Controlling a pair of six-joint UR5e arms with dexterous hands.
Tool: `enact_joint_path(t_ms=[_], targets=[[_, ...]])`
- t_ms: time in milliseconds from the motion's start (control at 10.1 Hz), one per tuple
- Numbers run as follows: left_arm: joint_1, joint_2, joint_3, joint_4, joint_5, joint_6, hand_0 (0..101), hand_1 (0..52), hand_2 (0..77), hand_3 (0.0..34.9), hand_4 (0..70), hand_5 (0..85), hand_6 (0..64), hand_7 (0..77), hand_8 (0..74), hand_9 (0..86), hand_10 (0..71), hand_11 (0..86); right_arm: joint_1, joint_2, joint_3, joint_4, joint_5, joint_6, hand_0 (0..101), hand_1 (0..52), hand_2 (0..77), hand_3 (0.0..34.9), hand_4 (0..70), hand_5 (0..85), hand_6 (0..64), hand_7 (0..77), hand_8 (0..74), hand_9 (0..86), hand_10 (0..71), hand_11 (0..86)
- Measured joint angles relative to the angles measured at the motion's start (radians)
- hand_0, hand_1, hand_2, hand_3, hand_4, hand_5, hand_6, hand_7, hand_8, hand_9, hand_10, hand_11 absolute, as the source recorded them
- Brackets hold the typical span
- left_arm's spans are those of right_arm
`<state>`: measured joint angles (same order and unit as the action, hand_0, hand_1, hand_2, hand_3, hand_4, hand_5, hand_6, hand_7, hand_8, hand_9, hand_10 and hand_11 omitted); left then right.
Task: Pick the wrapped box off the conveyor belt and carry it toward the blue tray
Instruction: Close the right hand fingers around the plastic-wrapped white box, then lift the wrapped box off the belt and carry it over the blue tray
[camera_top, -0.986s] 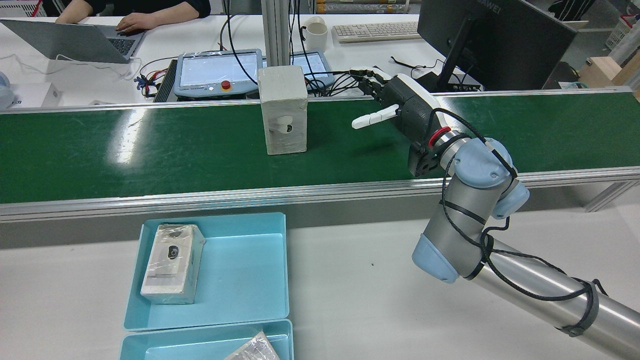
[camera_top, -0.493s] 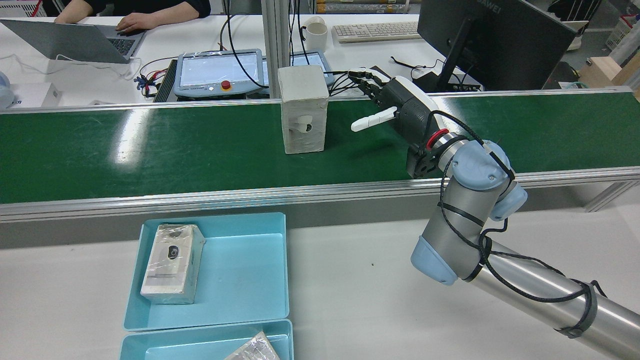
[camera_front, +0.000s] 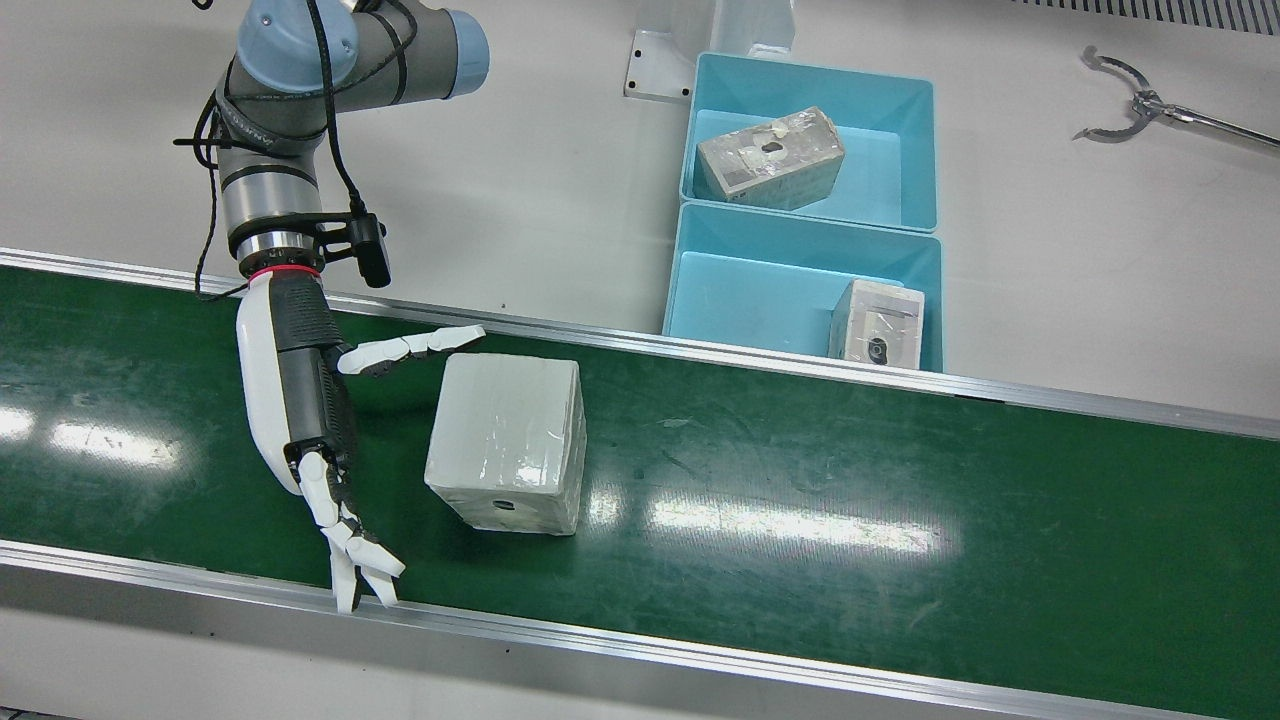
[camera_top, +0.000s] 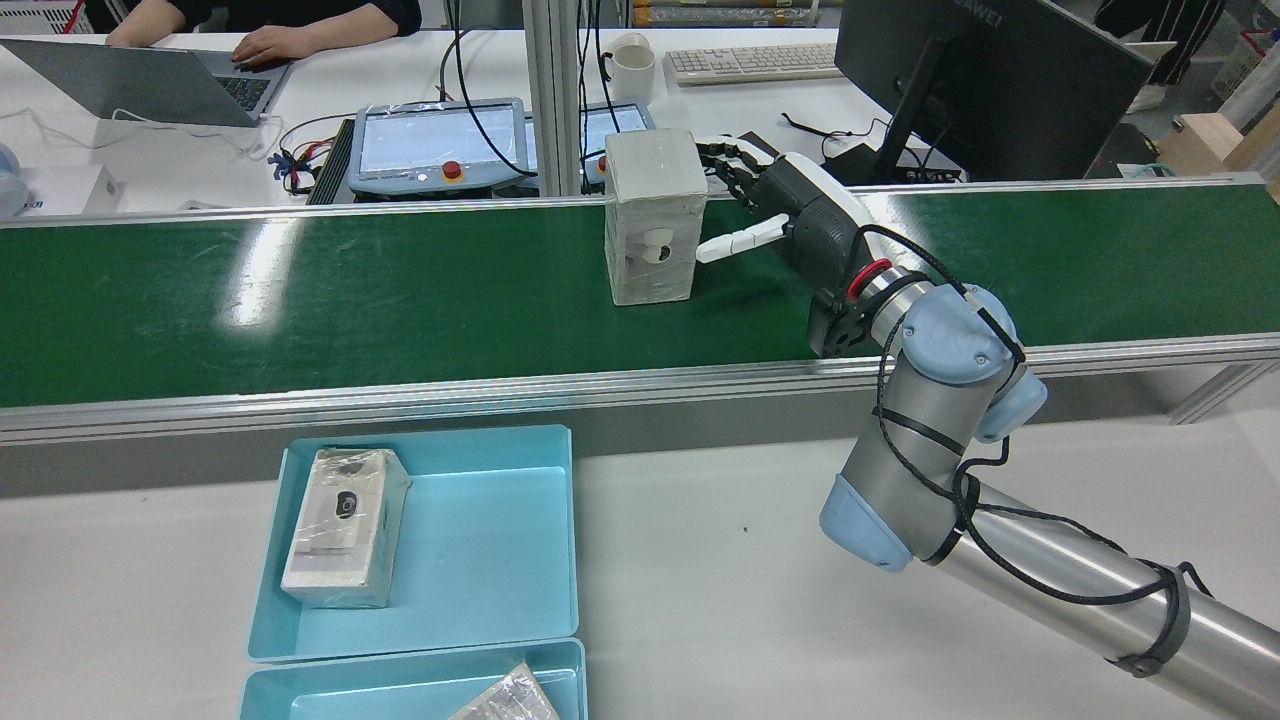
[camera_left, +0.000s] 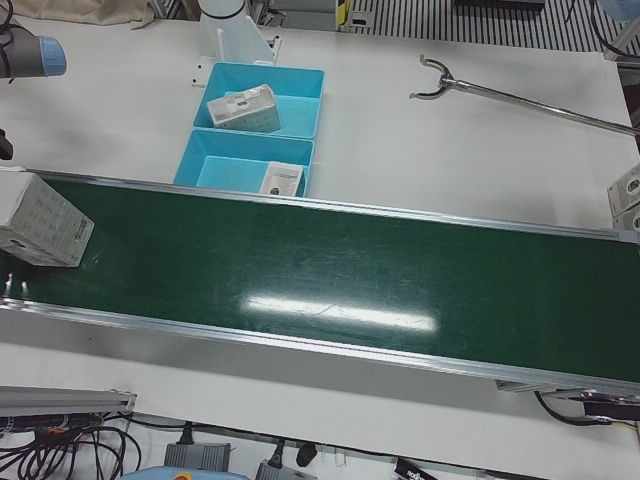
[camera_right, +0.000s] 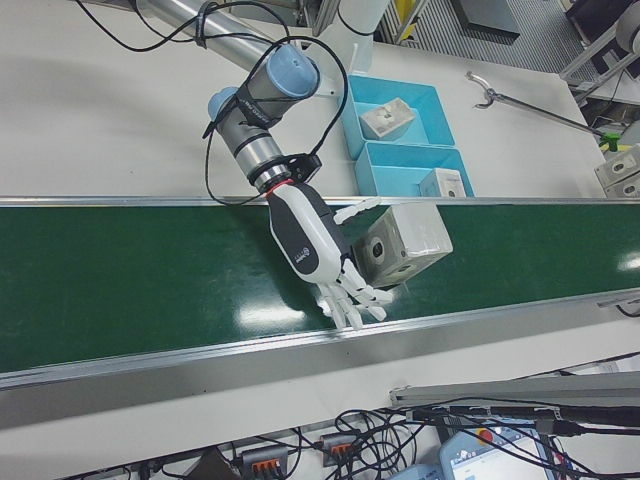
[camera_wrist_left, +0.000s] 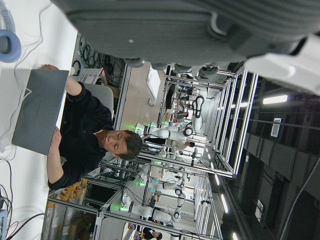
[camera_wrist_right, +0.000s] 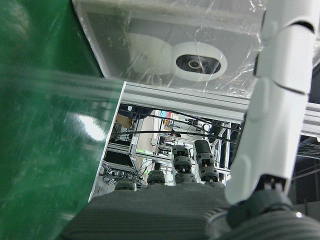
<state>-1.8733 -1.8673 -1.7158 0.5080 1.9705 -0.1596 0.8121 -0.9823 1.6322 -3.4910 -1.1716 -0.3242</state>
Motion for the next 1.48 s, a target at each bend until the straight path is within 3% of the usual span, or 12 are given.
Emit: enact_joint_path(t_ms=[493, 592, 690, 789, 887, 986, 1085, 1183, 1282, 1380, 1479], targets=[[0.000, 0.000, 0.000, 0.000, 0.000, 0.000, 0, 0.0, 0.5, 0.0, 0.0, 0.5, 0.0, 0.5, 0.5, 0.5, 0.0, 0.5, -0.002, -0.001, -0.005, 0.010, 0.010, 0.004, 46, 10.9, 9.3, 6.0, 2.2, 24.0, 3.8, 2.2, 1.6, 1.6, 0.0, 1.6], [0.000, 0.000, 0.000, 0.000, 0.000, 0.000, 0, 0.0, 0.5, 0.0, 0.0, 0.5, 0.0, 0.5, 0.5, 0.5, 0.0, 0.5, -0.005, -0.001, -0.007, 0.010, 0.018, 0.006, 46, 12.0, 11.4, 3.0, 3.8, 26.7, 7.1, 6.0, 1.6, 1.6, 0.0, 1.6], [0.000, 0.000, 0.000, 0.000, 0.000, 0.000, 0, 0.0, 0.5, 0.0, 0.0, 1.1, 0.0, 0.0, 0.5, 0.0, 0.5, 0.5, -0.008, -0.001, -0.010, 0.011, 0.026, 0.007, 46, 12.0, 11.4, 3.0, 3.8, 26.7, 7.1, 6.0, 1.6, 1.6, 0.0, 1.6], [0.000, 0.000, 0.000, 0.000, 0.000, 0.000, 0, 0.0, 0.5, 0.0, 0.0, 1.1, 0.0, 0.0, 0.5, 0.0, 0.5, 0.5, -0.011, 0.000, -0.013, 0.011, 0.032, 0.008, 46, 13.6, 15.3, 0.0, 8.2, 34.9, 13.6, 10.9, 3.3, 1.6, 5.4, 1.6], [0.000, 0.000, 0.000, 0.000, 0.000, 0.000, 0, 0.0, 0.5, 0.0, 0.0, 1.1, 0.0, 0.0, 0.5, 0.0, 0.5, 0.5, -0.011, 0.000, -0.016, 0.011, 0.035, 0.009, 46, 6.0, 27.8, 0.0, 18.5, 48.5, 27.8, 26.7, 22.9, 18.0, 21.8, 14.2], [0.000, 0.000, 0.000, 0.000, 0.000, 0.000, 0, 0.0, 0.5, 0.0, 0.0, 1.1, 0.0, 0.5, 0.5, 0.0, 0.5, 0.5, -0.011, 0.000, -0.017, 0.011, 0.040, 0.011, 46, 6.0, 27.8, 0.0, 18.5, 48.5, 27.8, 26.7, 22.9, 18.0, 21.8, 14.2], [0.000, 0.000, 0.000, 0.000, 0.000, 0.000, 0, 0.0, 0.5, 0.0, 0.0, 1.1, 0.0, 0.5, 0.5, 0.0, 0.5, 0.5, -0.007, 0.000, -0.011, 0.011, 0.045, 0.011, 47, 2.7, 31.6, 0.0, 15.3, 68.2, 35.5, 32.7, 40.4, 36.0, 35.5, 33.3], [0.000, 0.000, 0.000, 0.000, 0.000, 0.000, 0, 0.0, 0.5, 0.0, 0.0, 0.5, 0.0, 0.5, 0.5, 0.0, 0.5, 0.5, 0.002, -0.002, 0.009, 0.010, 0.048, 0.009, 47, 2.7, 31.6, 0.0, 15.3, 68.2, 35.5, 32.7, 40.4, 36.0, 35.5, 33.3], [0.000, 0.000, 0.000, 0.000, 0.000, 0.000, 0, 0.0, 0.5, 0.0, 0.0, 1.1, 0.0, 0.5, 0.5, 0.5, 0.5, 0.5, 0.008, -0.006, 0.039, 0.010, 0.048, -0.001, 46, 2.2, 32.2, 0.0, 14.7, 70.4, 38.2, 35.5, 48.0, 43.1, 44.2, 43.1], [0.000, 0.000, 0.000, 0.000, 0.000, 0.000, 0, 0.0, 0.5, 0.0, 0.0, 1.1, 0.0, 0.5, 0.5, 0.5, 0.5, 0.5, 0.011, -0.010, 0.084, 0.009, 0.048, -0.029, 45, 2.2, 33.8, 0.0, 9.3, 70.9, 42.0, 42.0, 54.0, 48.5, 44.2, 55.1], [0.000, 0.000, 0.000, 0.000, 0.000, 0.000, 0, 0.0, 0.5, 0.0, 0.0, 1.1, 0.0, 0.5, 0.5, 0.0, 0.5, 0.5, 0.011, -0.013, 0.135, 0.008, 0.048, -0.072, 46, 1.6, 35.5, 0.0, 9.3, 69.8, 42.0, 42.0, 53.5, 55.6, 43.1, 62.2]])
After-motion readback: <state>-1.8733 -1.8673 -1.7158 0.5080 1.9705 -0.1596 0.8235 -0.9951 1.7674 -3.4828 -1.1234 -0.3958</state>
